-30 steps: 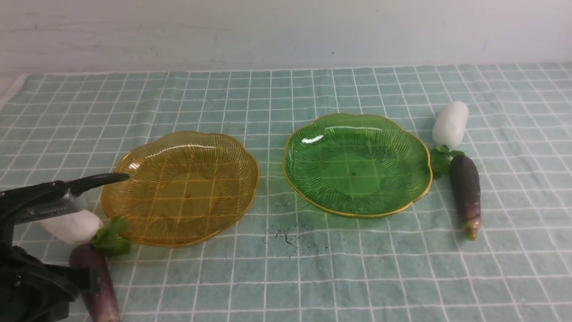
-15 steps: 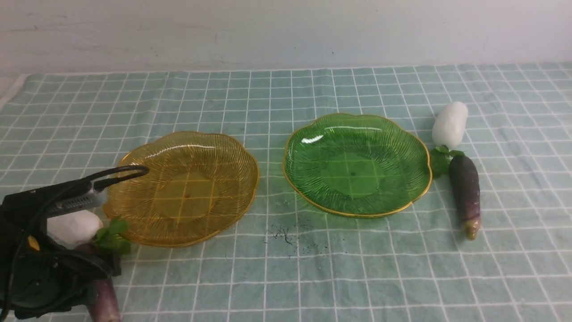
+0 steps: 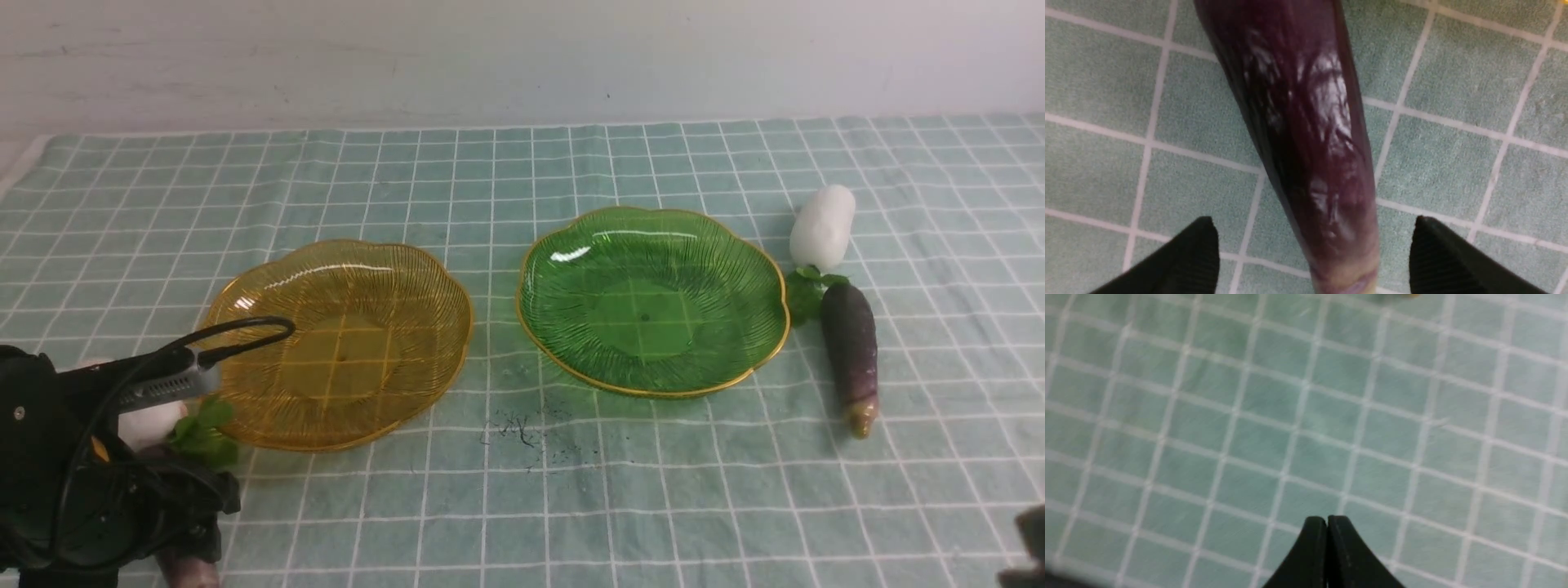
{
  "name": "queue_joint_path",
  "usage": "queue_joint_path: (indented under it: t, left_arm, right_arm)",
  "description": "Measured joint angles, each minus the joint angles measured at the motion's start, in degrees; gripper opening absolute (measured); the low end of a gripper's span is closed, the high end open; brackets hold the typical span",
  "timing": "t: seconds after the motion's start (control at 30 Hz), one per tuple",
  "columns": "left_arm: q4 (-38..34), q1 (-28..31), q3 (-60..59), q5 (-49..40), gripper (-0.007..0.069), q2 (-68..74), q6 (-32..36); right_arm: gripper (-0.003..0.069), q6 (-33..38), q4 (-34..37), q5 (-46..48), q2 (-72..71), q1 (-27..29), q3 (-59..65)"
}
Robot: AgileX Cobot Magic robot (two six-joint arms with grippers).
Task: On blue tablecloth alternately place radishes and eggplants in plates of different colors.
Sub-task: 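Pick up the eggplant and place it in the yellow plate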
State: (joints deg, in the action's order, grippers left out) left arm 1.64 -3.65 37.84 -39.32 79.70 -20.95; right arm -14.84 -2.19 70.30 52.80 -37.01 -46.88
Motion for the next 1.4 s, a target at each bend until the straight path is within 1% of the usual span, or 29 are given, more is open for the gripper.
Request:
queue_joint_path:
  t: [0.1,0.2,0.27,0.33,0.37,0.43,0.5,0.53,0.57,0.6,0.63,0.67,0.7,0.77,0.83,0.9,1.03,1.1,1.17,1.2,1.23,1.27,1.4]
  left_arm:
    - [0.00,0.00,0.00,1.75,0.0563,0.91,0.00]
    - [0.00,0.00,0.00,4.13,0.0563,2.85,0.00]
    - [0.00,0.00,0.01,5.73,0.0563,4.30,0.00]
    - [0.00,0.00,0.07,7.25,0.0563,6.17,-0.25]
    - [0.00,0.00,0.07,7.25,0.0563,6.17,-0.25]
    - [0.00,0.00,0.06,8.35,0.0563,8.72,-0.44]
    - [0.23,0.00,0.39,8.31,0.0558,10.44,-0.44]
    - [0.42,0.00,0.72,7.94,0.0545,10.86,-0.44]
    - [0.40,0.00,0.77,7.93,0.0537,11.02,-0.44]
    - [0.59,0.00,1.06,7.55,0.0489,11.30,-0.44]
    - [0.65,0.00,1.13,7.39,0.0470,11.34,-0.44]
    - [0.71,0.00,1.15,7.13,0.0424,11.36,-0.44]
    - [0.79,0.00,1.19,6.45,0.0283,11.17,-0.44]
    - [0.79,0.00,1.13,5.21,0.0285,10.49,-0.44]
    - [0.79,0.00,0.87,1.73,0.0288,8.31,-0.33]
    - [0.79,0.00,0.67,-0.58,0.0288,6.55,-0.27]
    - [0.86,0.00,1.97,-5.85,0.0288,-4.95,0.12]
    - [0.54,0.00,3.18,-6.49,0.0288,-8.03,1.20]
    - [-1.64,-0.12,7.71,-7.24,0.0288,-11.05,5.16]
    - [-1.64,-0.12,8.14,-7.24,0.0288,-11.05,5.16]
    - [-4.47,-0.23,12.61,-7.01,0.0288,-10.78,9.06]
    - [-5.08,-0.24,13.49,-6.93,0.0288,-10.47,9.92]
    - [-12.08,-0.47,23.52,-5.43,0.0288,-2.09,19.72]
  right_arm:
    - [-0.0015,4.23,3.86,0.29,1.56,-0.07,-1.02]
    - [-0.0015,5.06,3.22,0.51,2.82,1.23,-1.24]
    - [-0.0015,5.06,2.19,0.29,3.56,3.63,-1.24]
    - [-0.0015,5.06,1.41,-0.21,4.31,7.57,-1.24]
    - [-0.0015,5.06,1.41,-0.21,4.39,7.57,-1.24]
    - [-0.0015,6.81,1.24,-0.52,4.95,14.03,-1.24]
    - [-0.0015,9.98,2.54,-0.63,5.27,20.65,-1.30]
    - [-0.0015,11.91,3.80,-0.70,5.40,23.17,-1.30]
    - [-0.0015,12.31,4.09,-0.70,5.40,23.79,-1.30]
    - [-0.0015,15.74,6.89,-0.75,5.82,28.86,-1.37]
    - [-0.0015,16.60,7.64,-0.74,5.93,30.12,-1.37]
    - [-0.0015,18.35,9.30,-0.74,6.22,32.57,-1.37]
    - [-0.0015,21.99,12.84,-0.80,6.78,37.65,-1.41]
    - [-0.0015,25.63,15.93,-1.16,7.38,42.25,-1.41]
    - [-0.0015,27.99,17.77,-2.22,7.87,44.87,-1.41]
    - [-0.0015,28.93,18.65,-3.22,8.24,45.66,-1.61]
    - [-0.0010,30.01,23.18,-8.68,10.02,45.91,-3.64]
    - [-0.0004,30.09,23.87,-10.14,11.10,45.91,-4.35]
    - [0.0027,30.25,24.57,-12.57,14.16,45.91,-6.87]
    - [0.0030,30.25,24.57,-12.57,14.49,45.91,-7.08]
    - [0.0071,30.25,24.86,-13.85,18.18,45.91,-9.18]
    - [0.0081,30.25,24.86,-14.18,19.00,45.85,-9.59]
    - [0.0239,30.49,23.78,-16.74,29.56,43.28,-13.87]
